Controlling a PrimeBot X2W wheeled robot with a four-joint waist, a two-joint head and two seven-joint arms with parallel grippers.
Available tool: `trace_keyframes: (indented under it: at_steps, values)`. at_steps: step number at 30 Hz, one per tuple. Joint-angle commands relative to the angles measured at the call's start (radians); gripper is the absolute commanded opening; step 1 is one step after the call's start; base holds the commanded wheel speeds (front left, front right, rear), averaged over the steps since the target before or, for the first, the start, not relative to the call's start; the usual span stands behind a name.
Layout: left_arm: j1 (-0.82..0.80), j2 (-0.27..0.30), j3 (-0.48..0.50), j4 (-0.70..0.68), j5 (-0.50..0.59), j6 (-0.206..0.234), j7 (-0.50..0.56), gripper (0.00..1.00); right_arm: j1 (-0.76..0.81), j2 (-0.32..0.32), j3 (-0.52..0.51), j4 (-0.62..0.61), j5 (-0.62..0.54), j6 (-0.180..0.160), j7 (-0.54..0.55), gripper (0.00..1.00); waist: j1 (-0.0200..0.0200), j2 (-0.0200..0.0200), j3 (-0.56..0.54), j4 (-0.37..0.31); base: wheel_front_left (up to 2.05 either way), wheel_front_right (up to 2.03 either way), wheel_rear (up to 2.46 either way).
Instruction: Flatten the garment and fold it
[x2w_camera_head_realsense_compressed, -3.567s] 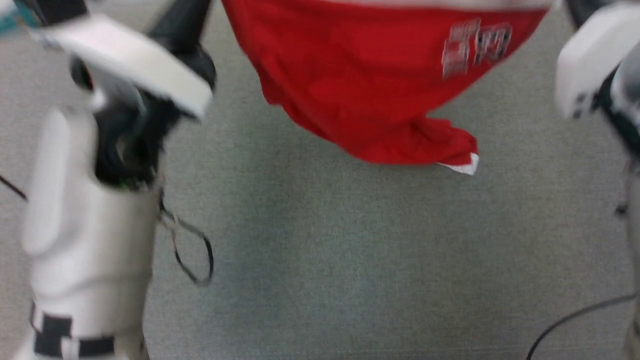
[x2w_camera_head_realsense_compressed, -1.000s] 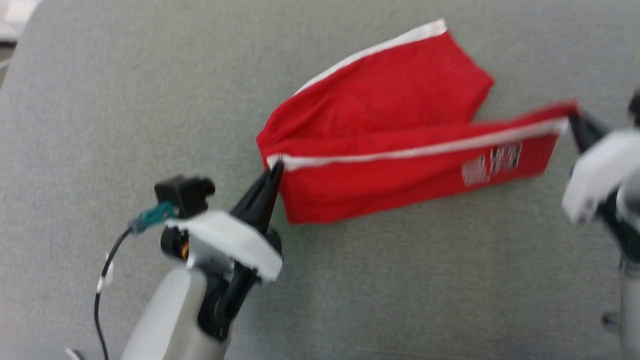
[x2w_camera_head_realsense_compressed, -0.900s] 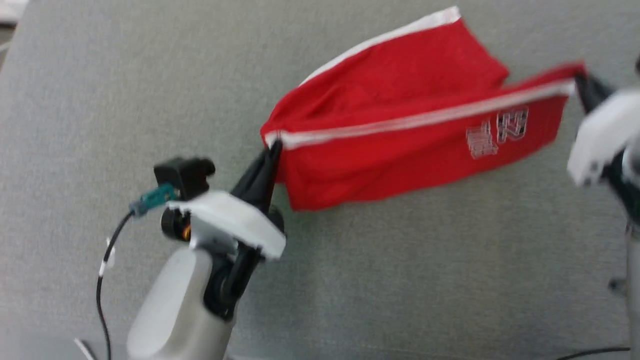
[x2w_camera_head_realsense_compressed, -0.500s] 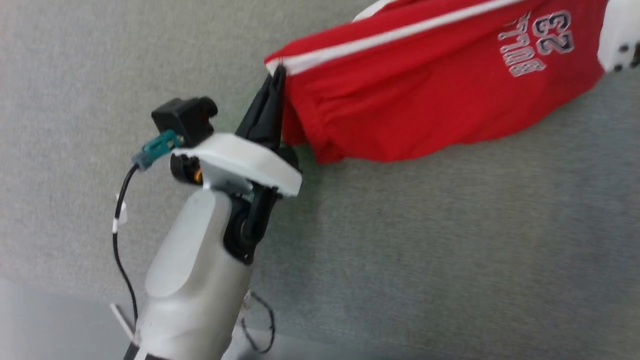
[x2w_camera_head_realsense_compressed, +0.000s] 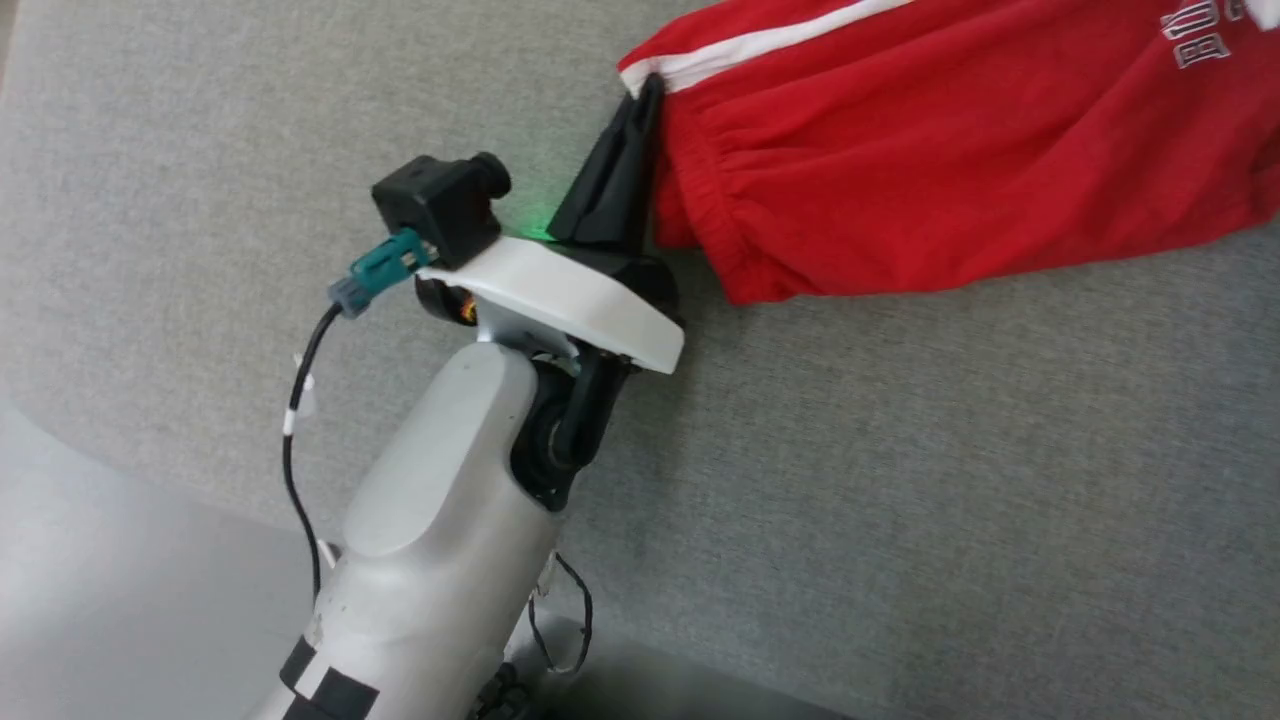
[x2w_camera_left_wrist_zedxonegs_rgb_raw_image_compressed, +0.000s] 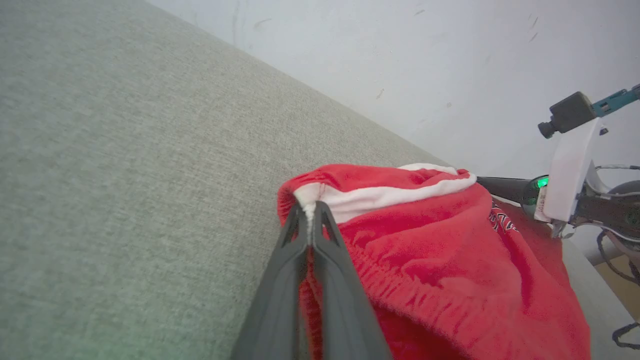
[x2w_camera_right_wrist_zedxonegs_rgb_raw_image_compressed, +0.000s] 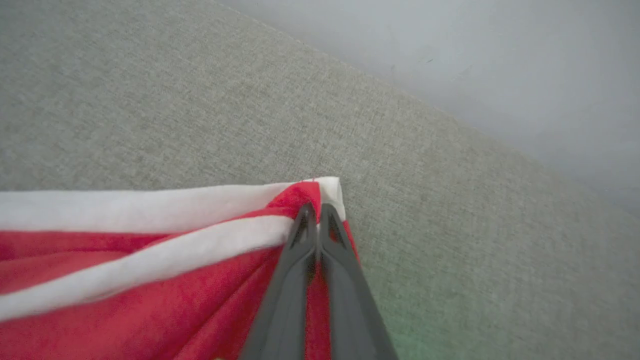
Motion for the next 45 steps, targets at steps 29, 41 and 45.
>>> trace_keyframes:
  at_steps: [29, 41, 45]
  values:
    - [0.257, 0.116, -0.137, 0.003, 0.129, 0.072, -0.016, 1.0, 0.653, 0.119, -0.094, -0.386, 0.196, -0.002, -0.508, 1.0, 0.0, 0.0, -0.355, -0.182, 0.0, 0.0, 0.0]
    - [0.189, 0.119, -0.11, 0.169, 0.156, 0.178, 0.018, 1.0, 0.842, 0.253, -0.142, -0.503, 0.162, -0.002, -0.595, 1.0, 0.0, 0.0, -0.331, -0.255, 0.0, 0.0, 0.0]
    - [0.168, 0.116, -0.101, 0.224, 0.156, 0.229, 0.06, 1.0, 0.849, 0.269, -0.141, -0.501, 0.157, -0.002, -0.596, 1.0, 0.0, 0.0, -0.321, -0.263, 0.0, 0.0, 0.0]
